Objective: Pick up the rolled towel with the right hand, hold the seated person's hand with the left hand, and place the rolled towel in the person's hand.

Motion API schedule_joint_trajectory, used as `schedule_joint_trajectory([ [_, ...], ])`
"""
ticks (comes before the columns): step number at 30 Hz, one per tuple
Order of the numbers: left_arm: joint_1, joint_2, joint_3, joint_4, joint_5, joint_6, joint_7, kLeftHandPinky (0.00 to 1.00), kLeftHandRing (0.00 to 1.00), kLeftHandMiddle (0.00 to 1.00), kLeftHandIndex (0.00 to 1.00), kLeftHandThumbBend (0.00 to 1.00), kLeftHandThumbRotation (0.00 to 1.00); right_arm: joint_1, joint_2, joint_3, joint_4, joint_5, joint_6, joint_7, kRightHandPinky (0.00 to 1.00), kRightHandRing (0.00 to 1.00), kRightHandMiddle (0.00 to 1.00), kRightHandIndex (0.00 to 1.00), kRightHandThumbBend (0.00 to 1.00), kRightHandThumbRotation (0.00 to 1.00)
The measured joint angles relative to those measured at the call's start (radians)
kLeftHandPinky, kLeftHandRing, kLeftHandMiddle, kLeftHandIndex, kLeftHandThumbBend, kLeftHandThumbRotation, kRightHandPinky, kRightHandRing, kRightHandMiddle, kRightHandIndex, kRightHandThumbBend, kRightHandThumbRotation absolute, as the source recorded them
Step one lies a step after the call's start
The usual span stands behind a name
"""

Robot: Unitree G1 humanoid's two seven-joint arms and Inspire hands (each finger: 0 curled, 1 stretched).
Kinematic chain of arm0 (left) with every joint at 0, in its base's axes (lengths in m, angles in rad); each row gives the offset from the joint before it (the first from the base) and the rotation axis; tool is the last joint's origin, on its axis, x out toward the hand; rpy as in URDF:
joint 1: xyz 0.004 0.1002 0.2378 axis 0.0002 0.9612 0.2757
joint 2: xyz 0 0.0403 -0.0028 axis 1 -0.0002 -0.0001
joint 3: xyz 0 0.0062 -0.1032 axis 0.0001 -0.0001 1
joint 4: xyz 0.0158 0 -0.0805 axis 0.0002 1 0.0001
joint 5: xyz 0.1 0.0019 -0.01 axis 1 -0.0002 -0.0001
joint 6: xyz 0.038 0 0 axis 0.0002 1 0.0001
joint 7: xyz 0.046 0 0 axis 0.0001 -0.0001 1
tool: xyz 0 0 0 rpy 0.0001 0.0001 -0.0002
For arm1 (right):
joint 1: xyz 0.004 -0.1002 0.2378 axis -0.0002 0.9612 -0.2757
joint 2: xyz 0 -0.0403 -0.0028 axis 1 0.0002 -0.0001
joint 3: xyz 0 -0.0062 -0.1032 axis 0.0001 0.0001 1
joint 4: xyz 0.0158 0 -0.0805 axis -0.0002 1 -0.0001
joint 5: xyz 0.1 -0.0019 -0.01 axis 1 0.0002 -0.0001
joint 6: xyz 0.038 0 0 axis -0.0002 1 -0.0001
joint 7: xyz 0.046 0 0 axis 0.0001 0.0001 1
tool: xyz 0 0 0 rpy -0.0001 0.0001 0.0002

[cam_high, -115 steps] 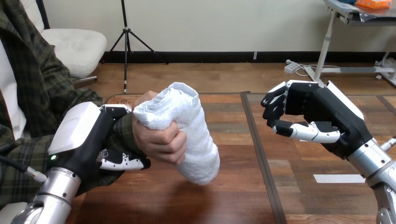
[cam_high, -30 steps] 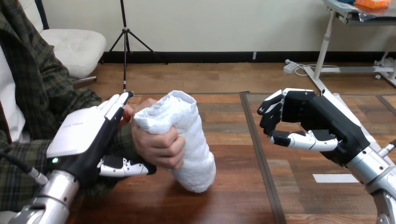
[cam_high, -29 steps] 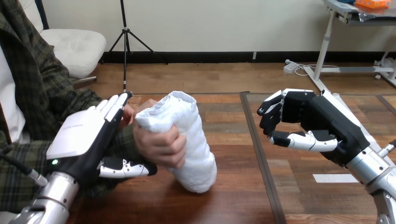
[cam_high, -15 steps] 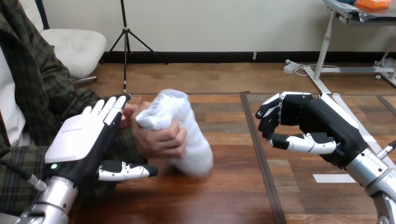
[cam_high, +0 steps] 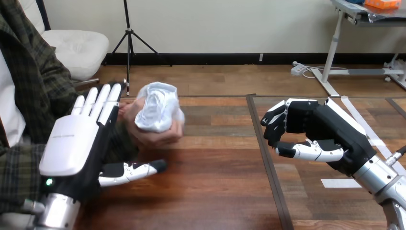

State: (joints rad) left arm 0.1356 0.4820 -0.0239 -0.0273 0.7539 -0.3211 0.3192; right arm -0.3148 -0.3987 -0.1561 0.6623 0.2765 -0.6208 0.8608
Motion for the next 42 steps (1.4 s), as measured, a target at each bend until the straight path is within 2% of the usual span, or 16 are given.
schedule_joint_trajectory([
  [5,0.02,-0.021,0.0,-0.006,-0.009,-0.052,0.053,1.0,1.0,1.0,1.0,1.0,0.71,0.0,0.0,0.001,0.0,0.001,0.0,0.014,0.4,0.44,0.51,0.57,0.82,0.33],
  [10,0.038,-0.038,-0.003,-0.008,-0.042,-0.116,0.075,1.0,1.0,1.0,1.0,1.0,0.68,0.0,0.002,0.003,0.0,0.0,-0.001,0.024,0.39,0.44,0.51,0.57,0.81,0.31],
  [15,0.061,-0.049,-0.008,-0.007,-0.086,-0.213,0.09,1.0,1.0,1.0,1.0,1.0,0.67,0.0,0.003,0.01,0.0,0.0,-0.003,0.029,0.38,0.44,0.51,0.57,0.81,0.31],
  [19,0.069,-0.057,-0.02,-0.002,-0.142,-0.297,0.081,0.95,1.0,1.0,1.0,1.0,0.65,0.0,0.005,0.019,0.0,-0.002,-0.007,0.029,0.38,0.43,0.5,0.57,0.81,0.31],
  [23,0.07,-0.063,-0.036,0.018,-0.179,-0.384,0.078,0.94,1.0,1.0,1.0,1.0,0.65,0.0,0.01,0.029,0.0,-0.003,-0.016,0.029,0.37,0.42,0.5,0.57,0.81,0.31],
  [26,0.069,-0.066,-0.046,0.04,-0.207,-0.446,0.067,0.95,1.0,1.0,1.0,1.0,0.64,0.0,0.015,0.038,0.0,-0.009,-0.031,0.028,0.36,0.42,0.5,0.57,0.8,0.31],
  [30,0.067,-0.069,-0.068,0.07,-0.269,-0.502,0.021,0.97,1.0,1.0,1.0,1.0,0.64,0.0,0.023,0.045,0.0,-0.02,-0.046,0.028,0.36,0.42,0.49,0.57,0.81,0.3],
  [33,0.065,-0.073,-0.083,0.091,-0.296,-0.529,-0.007,0.98,1.0,1.0,1.0,1.0,0.62,0.0,0.027,0.053,0.0,-0.027,-0.048,0.022,0.36,0.42,0.49,0.57,0.81,0.31],
  [37,0.065,-0.078,-0.108,0.121,-0.365,-0.56,-0.062,0.99,1.0,1.0,1.0,1.0,0.58,0.0,0.033,0.065,0.0,-0.047,-0.056,0.012,0.36,0.42,0.49,0.57,0.81,0.31],
  [42,0.065,-0.1,-0.129,0.151,-0.426,-0.583,-0.115,0.99,1.0,1.0,1.0,1.0,0.58,0.0,0.045,0.08,0.0,-0.072,-0.065,-0.005,0.35,0.42,0.49,0.57,0.81,0.32],
])
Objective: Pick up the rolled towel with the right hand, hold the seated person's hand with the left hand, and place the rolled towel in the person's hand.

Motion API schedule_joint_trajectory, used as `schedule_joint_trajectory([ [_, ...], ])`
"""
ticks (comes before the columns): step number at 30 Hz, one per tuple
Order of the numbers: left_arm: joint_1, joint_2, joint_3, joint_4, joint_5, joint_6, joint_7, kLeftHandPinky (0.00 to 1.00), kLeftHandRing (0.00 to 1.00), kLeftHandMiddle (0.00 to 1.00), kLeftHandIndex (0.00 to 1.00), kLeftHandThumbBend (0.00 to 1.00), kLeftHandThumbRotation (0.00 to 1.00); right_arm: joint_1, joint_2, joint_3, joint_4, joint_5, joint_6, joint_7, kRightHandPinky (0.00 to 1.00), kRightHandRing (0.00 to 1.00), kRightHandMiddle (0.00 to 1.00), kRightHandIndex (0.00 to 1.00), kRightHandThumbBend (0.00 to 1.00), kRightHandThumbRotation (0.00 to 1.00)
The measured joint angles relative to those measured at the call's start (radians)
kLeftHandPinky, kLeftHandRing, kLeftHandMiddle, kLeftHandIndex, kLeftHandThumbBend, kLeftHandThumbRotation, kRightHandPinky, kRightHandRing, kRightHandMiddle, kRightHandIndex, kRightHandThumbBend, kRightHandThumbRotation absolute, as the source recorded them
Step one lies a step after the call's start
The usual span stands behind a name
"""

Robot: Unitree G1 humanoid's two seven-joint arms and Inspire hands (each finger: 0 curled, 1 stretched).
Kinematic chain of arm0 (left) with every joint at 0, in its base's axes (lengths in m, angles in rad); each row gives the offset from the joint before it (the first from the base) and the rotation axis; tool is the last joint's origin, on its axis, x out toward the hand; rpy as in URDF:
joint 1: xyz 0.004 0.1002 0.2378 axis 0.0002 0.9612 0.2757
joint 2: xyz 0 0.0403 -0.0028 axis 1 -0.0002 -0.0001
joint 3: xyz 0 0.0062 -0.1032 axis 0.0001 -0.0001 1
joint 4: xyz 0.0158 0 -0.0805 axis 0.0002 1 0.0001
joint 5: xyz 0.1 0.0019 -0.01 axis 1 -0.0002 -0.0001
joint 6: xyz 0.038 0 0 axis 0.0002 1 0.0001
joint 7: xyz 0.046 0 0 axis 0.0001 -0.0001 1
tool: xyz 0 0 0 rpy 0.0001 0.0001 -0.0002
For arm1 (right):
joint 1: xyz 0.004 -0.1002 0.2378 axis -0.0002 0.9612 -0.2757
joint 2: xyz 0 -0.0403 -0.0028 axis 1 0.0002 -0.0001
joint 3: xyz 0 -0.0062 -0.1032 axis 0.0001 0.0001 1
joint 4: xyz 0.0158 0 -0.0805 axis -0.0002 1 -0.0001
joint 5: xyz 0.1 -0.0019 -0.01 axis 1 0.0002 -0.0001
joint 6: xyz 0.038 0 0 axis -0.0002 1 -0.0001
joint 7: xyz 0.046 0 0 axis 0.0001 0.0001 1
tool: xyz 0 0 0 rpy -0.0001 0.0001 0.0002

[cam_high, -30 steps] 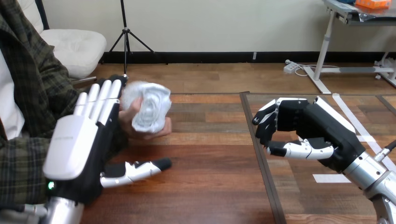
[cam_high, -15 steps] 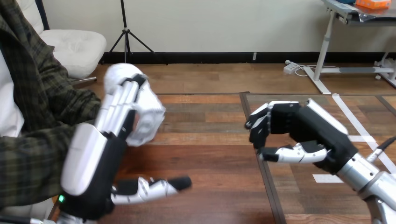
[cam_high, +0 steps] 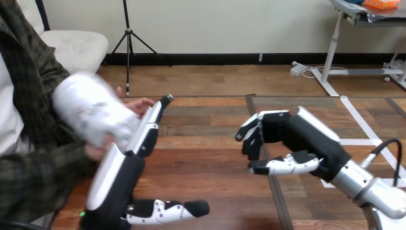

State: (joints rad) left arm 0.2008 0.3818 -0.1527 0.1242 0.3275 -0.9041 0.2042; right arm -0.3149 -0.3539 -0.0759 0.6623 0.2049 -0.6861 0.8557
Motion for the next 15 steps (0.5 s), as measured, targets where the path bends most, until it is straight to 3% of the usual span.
schedule_joint_trajectory([
  [15,-0.006,-0.073,-0.018,0.058,-0.066,-0.014,-0.085,1.0,1.0,1.0,1.0,1.0,0.56,0.0,0.016,0.038,-0.023,-0.023,-0.013,-0.021,0.38,0.44,0.51,0.57,0.83,0.4],
])
